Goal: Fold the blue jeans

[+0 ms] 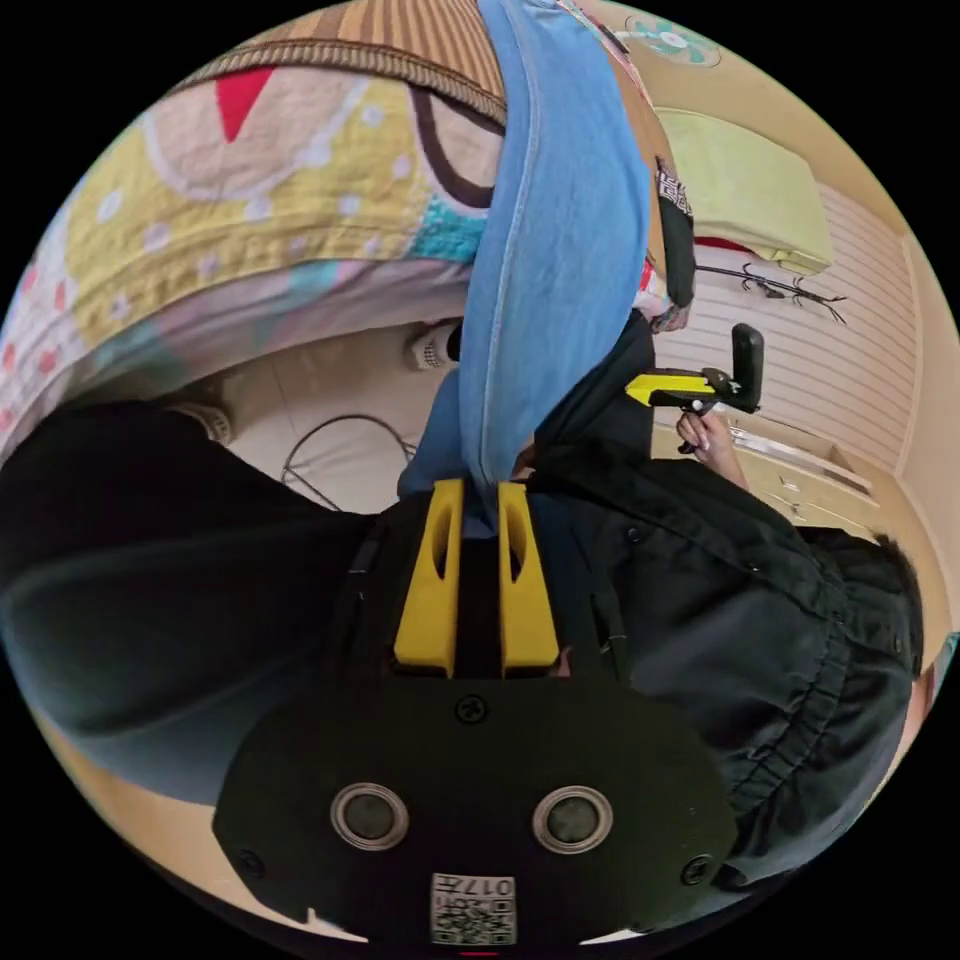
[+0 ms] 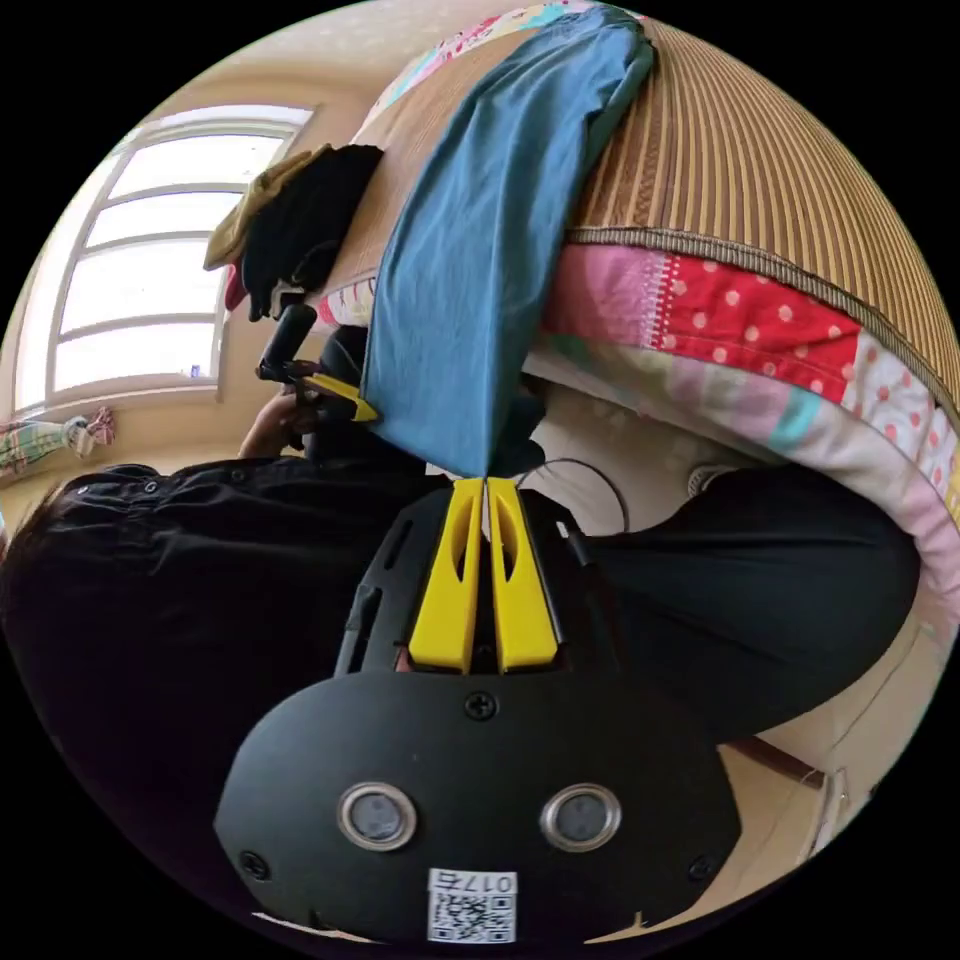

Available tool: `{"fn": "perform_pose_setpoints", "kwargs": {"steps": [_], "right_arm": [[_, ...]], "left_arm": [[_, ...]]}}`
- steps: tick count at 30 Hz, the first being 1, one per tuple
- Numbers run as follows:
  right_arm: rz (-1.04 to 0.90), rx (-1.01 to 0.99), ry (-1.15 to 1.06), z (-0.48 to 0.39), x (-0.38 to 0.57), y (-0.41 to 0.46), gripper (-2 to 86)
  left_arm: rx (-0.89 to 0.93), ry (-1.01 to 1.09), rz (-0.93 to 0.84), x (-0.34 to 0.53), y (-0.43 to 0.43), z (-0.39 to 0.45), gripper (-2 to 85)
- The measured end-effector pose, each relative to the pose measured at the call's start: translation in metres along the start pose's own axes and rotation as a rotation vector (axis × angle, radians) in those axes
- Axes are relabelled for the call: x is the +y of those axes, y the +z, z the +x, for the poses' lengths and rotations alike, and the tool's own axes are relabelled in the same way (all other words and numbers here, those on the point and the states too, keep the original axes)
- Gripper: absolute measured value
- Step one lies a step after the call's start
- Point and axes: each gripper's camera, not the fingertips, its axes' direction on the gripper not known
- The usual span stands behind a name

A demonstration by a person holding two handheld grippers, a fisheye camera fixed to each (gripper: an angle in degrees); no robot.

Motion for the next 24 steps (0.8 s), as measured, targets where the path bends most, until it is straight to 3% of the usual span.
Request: {"fn": "perform_pose_setpoints", "kwargs": {"steps": [3, 7, 11, 14, 19, 24], "right_arm": [[0.112, 0.066, 0.047, 0.013, 0.004, -0.031, 7.6], [0.455, -0.105, 0.059, 0.039, -0.019, -0.110, 8.9], [0.629, -0.200, 0.098, 0.065, -0.052, -0.153, 9.7], [0.632, -0.220, 0.182, 0.084, -0.076, -0.156, 9.8], [0.592, -0.477, 0.114, 0.077, -0.064, -0.117, 5.8], [0.663, -0.756, 0.079, 0.086, -0.025, -0.116, 9.2]], "left_arm": [[0.042, 0.036, 0.222, 0.004, -0.039, 0.012, 8.9], [0.181, 0.167, 0.482, -0.027, -0.101, 0.029, 10.0], [-0.077, 0.162, 0.585, -0.090, -0.141, 0.047, 13.2], [-0.105, 0.133, 0.562, -0.122, -0.137, 0.041, 11.5], [0.147, 0.078, 0.516, -0.118, -0.102, 0.022, 4.2], [0.358, 0.055, 0.546, -0.083, -0.085, 0.016, 2.0]]}}
